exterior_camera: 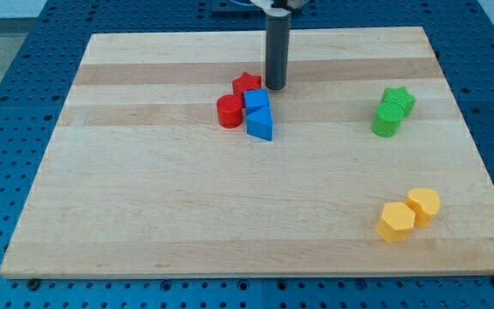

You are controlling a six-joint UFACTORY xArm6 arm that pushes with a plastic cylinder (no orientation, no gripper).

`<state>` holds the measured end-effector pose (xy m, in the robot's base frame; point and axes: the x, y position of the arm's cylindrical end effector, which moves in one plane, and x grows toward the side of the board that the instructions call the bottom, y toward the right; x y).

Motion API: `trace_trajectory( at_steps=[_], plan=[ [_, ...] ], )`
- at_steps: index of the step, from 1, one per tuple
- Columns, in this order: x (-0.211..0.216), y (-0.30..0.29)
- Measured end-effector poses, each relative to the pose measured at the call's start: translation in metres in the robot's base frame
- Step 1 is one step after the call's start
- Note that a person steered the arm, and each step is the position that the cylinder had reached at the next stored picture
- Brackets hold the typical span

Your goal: Slide the red star to the bottom left side of the board

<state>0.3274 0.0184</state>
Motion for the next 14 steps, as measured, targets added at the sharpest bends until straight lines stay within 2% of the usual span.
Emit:
trace_trajectory(
  at_steps=[6, 8, 14],
  plan=[
    [0.012, -0.101],
    [0.045, -0.125],
    [0.160, -0.103]
  ],
)
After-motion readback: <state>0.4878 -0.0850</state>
